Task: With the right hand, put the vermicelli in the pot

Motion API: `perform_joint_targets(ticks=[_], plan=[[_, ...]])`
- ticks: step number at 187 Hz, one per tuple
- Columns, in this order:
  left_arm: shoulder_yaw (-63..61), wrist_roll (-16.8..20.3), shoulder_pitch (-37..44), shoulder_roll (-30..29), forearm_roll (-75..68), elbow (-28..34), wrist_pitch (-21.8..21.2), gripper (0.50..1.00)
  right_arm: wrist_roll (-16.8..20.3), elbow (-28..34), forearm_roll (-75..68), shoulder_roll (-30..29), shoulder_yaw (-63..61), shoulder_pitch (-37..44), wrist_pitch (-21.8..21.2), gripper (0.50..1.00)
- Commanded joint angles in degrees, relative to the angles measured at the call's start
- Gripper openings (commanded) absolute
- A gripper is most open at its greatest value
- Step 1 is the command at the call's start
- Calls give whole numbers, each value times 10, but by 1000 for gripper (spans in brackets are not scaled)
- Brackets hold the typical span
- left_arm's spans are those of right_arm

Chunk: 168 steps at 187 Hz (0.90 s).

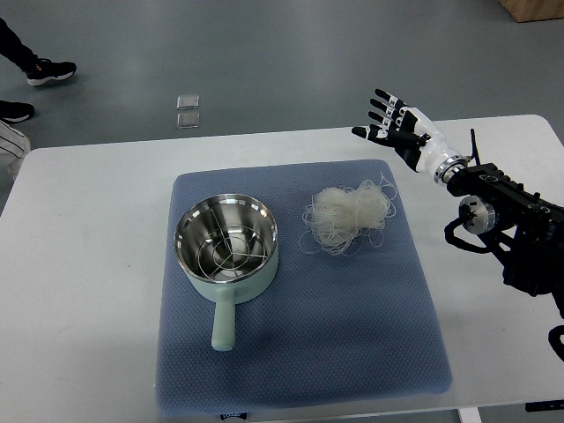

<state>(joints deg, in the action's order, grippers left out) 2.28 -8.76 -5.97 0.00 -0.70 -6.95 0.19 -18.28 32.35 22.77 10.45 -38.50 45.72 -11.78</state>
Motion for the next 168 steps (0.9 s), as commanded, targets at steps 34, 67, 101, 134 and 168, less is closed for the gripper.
perform_joint_targets(ticks=[34, 67, 101, 134, 168], plan=[[0, 0, 0, 0, 0, 0, -1, 1000, 2, -1, 0, 1, 1, 0, -1, 977], [0, 0, 1, 0, 0, 0, -1, 1000, 0, -1, 1, 2, 2, 0, -1, 977], [-1, 1, 1, 0, 0, 1, -1, 1000, -21, 3, 32, 11, 29, 8, 0, 975], [0, 0, 1, 0, 0, 1, -1, 1000, -41, 5, 112, 27, 63, 31, -1, 975], [-1, 0, 1, 0, 0, 1, -2, 1000, -42, 31, 164, 64, 146, 82, -28, 975]])
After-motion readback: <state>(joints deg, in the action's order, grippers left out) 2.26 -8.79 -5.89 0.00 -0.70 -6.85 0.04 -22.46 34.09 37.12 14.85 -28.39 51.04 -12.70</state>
